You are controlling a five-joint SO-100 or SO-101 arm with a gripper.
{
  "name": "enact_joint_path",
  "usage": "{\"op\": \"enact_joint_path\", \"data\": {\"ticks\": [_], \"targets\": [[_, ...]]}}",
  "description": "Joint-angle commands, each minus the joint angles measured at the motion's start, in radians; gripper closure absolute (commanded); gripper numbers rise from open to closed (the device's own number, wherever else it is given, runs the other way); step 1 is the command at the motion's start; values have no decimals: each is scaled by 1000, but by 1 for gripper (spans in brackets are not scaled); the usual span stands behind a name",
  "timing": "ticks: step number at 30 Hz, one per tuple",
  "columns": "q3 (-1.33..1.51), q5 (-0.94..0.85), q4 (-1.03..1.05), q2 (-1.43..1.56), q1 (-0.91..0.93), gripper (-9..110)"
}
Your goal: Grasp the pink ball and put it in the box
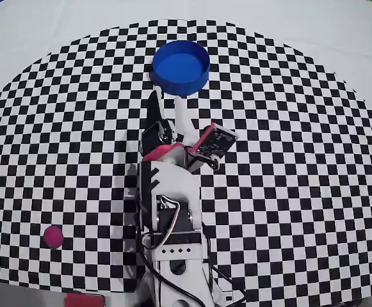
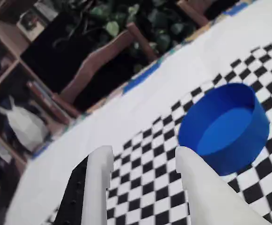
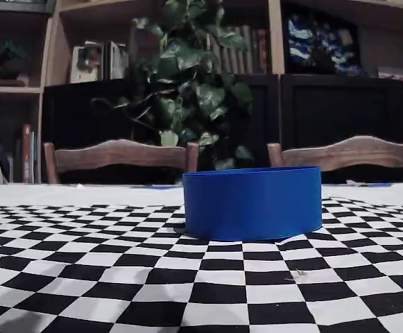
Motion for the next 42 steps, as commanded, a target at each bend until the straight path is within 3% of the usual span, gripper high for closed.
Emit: {"op": "enact_joint_path", "data": {"ticks": [1,6,17,20,42], "targets": [[8,-198,-3,2,5,87],[8,-373,-17,6,2,86],[8,-491,-20,8,5,80],[8,-497,-28,6,5,75],[8,-497,-44,0,-109,75]]}}
